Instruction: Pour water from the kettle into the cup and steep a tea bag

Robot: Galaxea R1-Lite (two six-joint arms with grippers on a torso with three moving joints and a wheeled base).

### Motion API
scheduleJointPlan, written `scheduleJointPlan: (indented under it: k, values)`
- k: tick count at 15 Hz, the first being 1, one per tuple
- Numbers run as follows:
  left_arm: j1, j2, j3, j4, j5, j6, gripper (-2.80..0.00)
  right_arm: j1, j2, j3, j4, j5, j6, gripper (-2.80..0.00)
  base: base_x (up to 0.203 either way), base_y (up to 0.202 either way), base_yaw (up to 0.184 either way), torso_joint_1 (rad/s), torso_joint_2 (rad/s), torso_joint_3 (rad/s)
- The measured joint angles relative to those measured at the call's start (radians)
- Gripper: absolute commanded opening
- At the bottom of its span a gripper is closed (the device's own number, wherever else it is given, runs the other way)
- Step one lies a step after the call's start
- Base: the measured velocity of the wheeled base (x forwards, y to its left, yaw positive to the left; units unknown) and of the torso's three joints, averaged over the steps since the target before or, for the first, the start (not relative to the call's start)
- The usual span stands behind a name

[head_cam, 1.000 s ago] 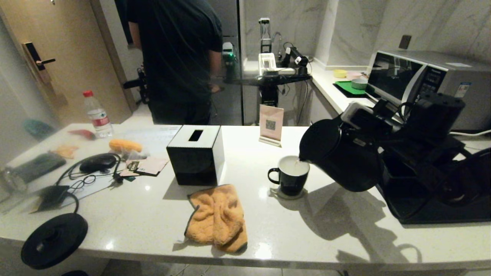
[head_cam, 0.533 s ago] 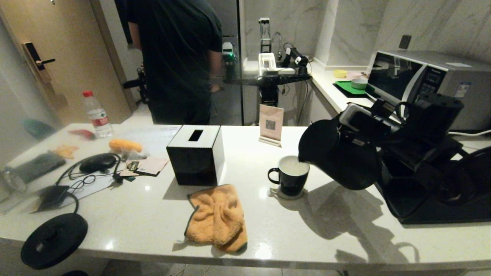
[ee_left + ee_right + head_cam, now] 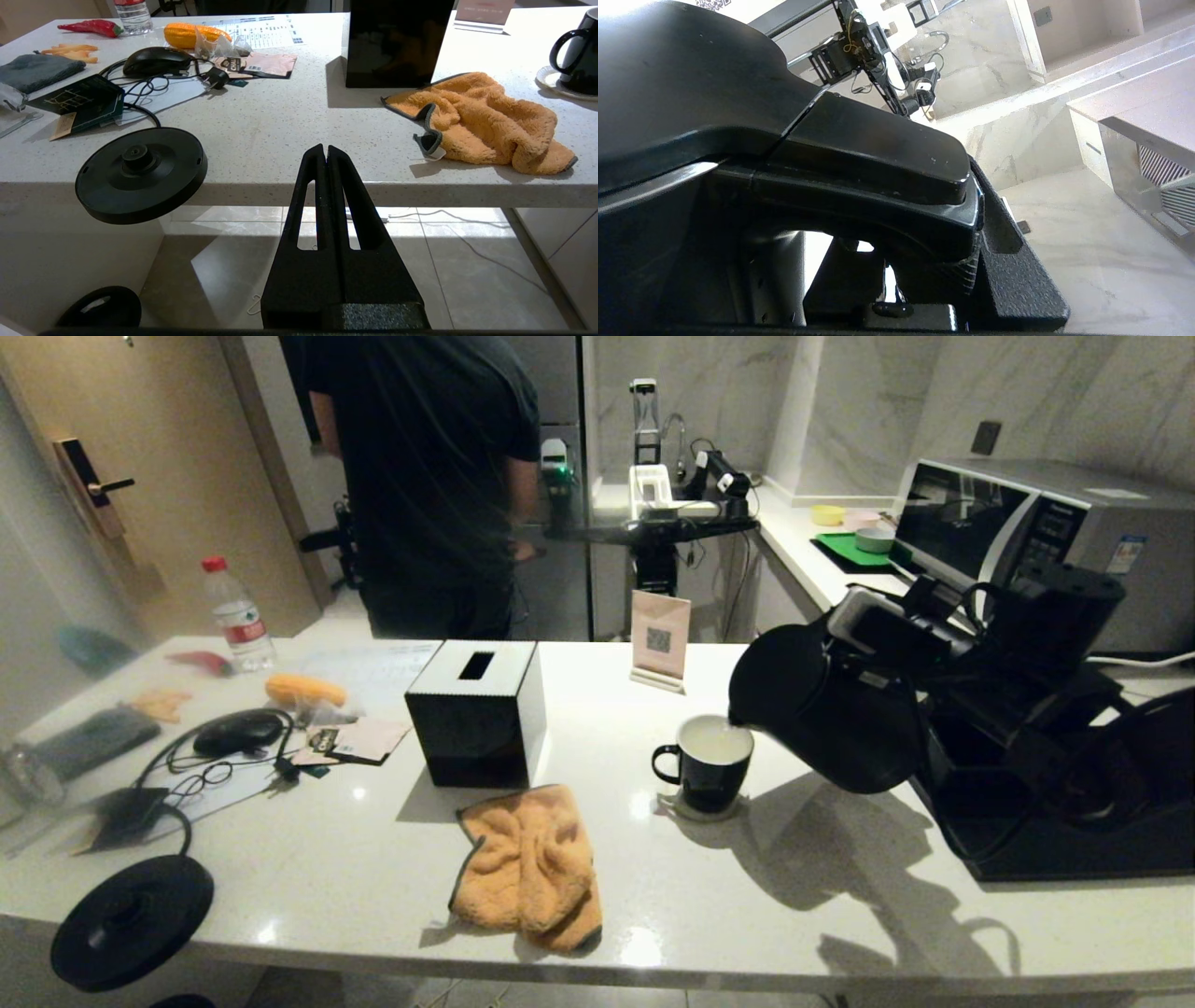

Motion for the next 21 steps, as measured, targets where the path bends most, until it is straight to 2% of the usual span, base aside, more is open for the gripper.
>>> scheduleJointPlan:
  k: [3,21]
  values:
    - [0.0,0.0,0.0,0.0,0.0,0.0,-2.8,-0.009,0.002,-0.008,0.001,0.044,-0.03,-2.8,0.0,0.0,0.0,0.0,0.0,0.0]
    - [0.0,0.0,0.0,0.0,0.0,0.001,-2.8,-0.014,0.017,-0.02,0.002,0.084,-0.072,-2.8,0.0,0.0,0.0,0.001,0.0,0.0]
